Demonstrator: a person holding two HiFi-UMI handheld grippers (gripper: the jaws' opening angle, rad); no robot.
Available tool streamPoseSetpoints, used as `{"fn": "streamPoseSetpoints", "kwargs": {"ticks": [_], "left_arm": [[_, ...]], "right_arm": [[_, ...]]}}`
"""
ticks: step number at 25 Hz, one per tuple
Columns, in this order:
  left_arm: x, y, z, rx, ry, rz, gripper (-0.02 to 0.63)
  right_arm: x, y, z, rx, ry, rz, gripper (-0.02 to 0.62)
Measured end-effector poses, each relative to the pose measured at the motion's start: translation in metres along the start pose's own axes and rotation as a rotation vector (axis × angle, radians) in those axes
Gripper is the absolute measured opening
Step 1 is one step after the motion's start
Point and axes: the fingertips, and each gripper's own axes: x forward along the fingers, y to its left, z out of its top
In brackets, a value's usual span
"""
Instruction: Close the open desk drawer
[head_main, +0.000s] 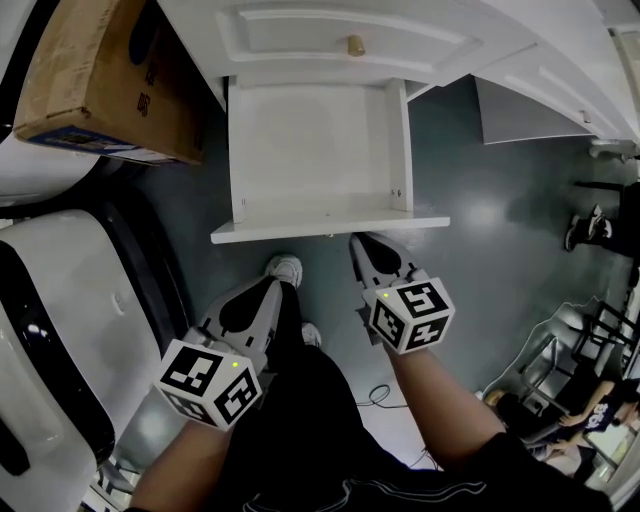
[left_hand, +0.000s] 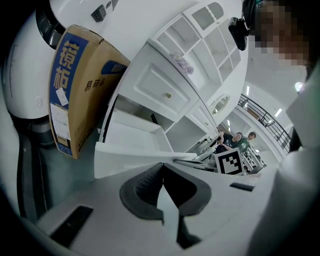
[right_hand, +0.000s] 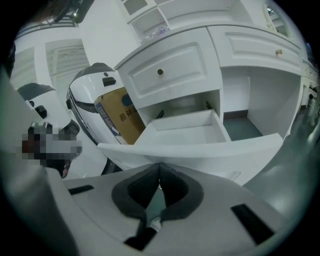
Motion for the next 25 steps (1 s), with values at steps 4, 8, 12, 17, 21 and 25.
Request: {"fn": "streamPoseSetpoints", "kwargs": {"ticks": [4,8,12,17,21,25], "left_arm": [[-0.001,0.003,0.0,0.001,0.009,0.003,0.005],[-0.001,0.005,0.0,-0.002,0.014,0.009,0.005],[0.001,0.008,0.001,-0.006,0.016,0.013,0.005],[0.007,0.013,0.008,-0.002,0.013,0.015,0.005],[0.01,0.019,0.018,-0.004,0.006,0.02,0.005],[0.014,0.022,0.028,0.001,0.004,0.024,0.005]], "right_arm": [[0.001,0.0,0.001,0.015,-0.001,0.0,0.006],[0.003,-0.002,0.004,0.037,-0.008,-0.014,0.006],[0.007,-0.003,0.009,0.054,-0.013,-0.022,0.006],[0.013,-0.008,0.017,0.065,-0.019,-0.035,0.006],[0.02,-0.01,0.025,0.073,-0.015,-0.042,0.006],[0.028,-0.015,0.036,0.072,-0.012,-0.051,0.006]]}}
